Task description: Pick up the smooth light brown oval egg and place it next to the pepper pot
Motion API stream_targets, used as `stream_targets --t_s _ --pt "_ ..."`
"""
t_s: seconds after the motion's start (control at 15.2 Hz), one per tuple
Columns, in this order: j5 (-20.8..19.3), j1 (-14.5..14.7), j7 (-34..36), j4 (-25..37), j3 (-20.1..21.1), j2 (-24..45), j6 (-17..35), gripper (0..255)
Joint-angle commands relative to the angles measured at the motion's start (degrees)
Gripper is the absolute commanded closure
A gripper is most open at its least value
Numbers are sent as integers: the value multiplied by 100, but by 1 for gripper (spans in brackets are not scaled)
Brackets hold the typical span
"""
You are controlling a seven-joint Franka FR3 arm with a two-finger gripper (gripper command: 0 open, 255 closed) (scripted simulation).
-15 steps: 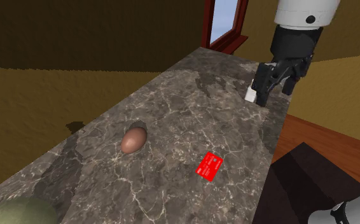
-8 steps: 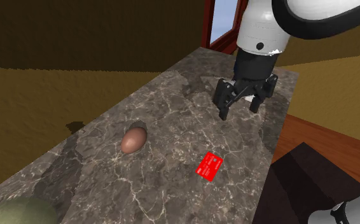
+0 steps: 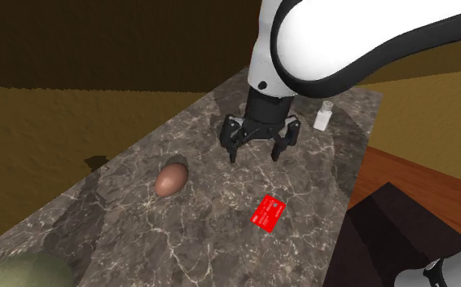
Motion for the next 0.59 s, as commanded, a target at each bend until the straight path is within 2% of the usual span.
stream_targets --t_s 0.0,0.26,0.53 --pt "19 -15 388 140 203 373 405 0" --pt "-212 -88 1205 597 537 1212 1087 0" --pt "-748 -85 2155 1167 724 2105 1666 0"
